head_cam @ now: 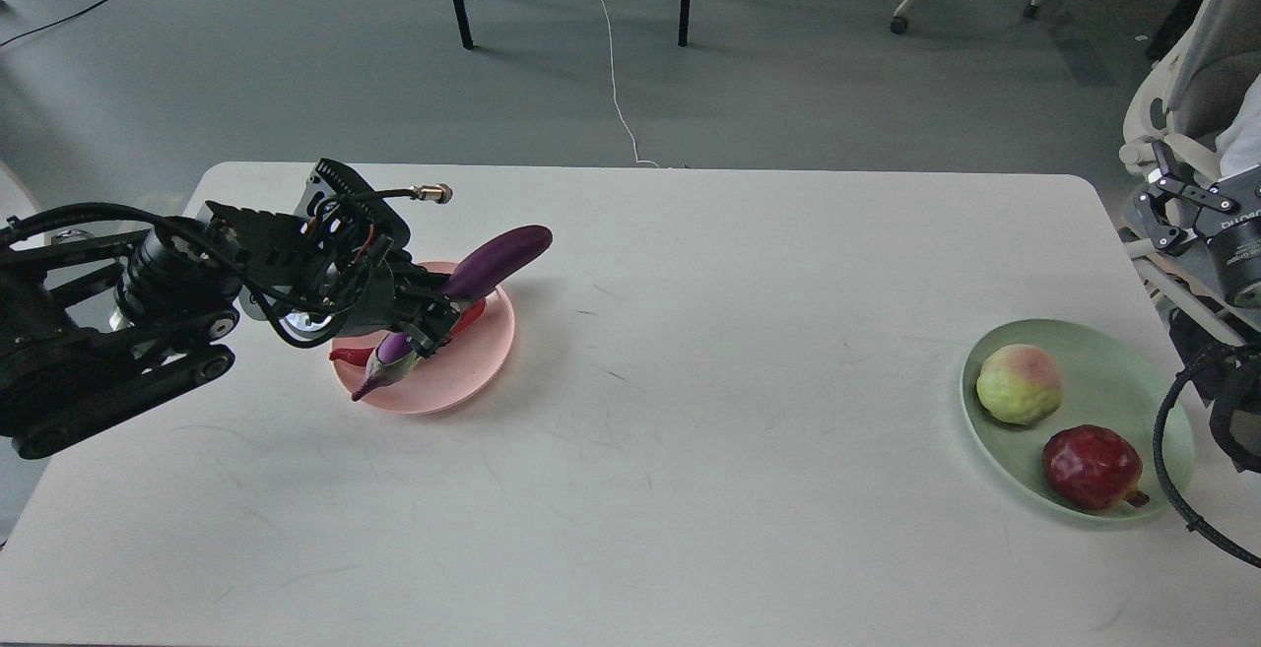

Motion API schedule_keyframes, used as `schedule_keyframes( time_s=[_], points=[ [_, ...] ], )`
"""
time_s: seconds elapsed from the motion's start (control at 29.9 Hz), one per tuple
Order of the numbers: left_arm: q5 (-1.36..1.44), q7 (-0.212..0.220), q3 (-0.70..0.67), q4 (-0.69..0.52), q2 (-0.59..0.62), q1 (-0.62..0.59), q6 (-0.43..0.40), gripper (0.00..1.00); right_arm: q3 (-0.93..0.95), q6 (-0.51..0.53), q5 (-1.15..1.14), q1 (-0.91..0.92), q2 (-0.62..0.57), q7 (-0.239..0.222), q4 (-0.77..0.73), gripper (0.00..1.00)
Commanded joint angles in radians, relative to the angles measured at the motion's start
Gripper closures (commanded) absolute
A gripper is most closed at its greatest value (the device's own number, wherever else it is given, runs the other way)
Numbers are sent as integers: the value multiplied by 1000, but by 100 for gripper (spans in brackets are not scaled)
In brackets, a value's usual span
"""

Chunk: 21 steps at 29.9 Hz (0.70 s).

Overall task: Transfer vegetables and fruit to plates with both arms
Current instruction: 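Carry the eggplant onto the pink plate and release it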

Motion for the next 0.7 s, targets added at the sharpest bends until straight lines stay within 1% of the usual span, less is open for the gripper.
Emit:
schedule_keyframes(
  time_s=[0.0,0.37,0.47,0.5,0.57,0.67],
  points=[
    [11,0,5,5,-2,7,0,75,0,0,0,1,-4,0,0,3],
    [43,0,25,17,-7,53,0,74,-1,0,0,8,-1,0,-2,3],
    [54,2,24,19,-9,82,2,72,-1,0,0,8,-1,0,-2,3],
    [57,2,22,19,-12,85,2,69,-1,0,0,8,-1,0,-2,3],
    [59,9,22,20,-15,88,15,52,-1,0,0,10,-1,0,-2,3],
    [60,9,22,34,-16,90,67,30,-1,0,0,10,-1,0,-2,3]
  ],
)
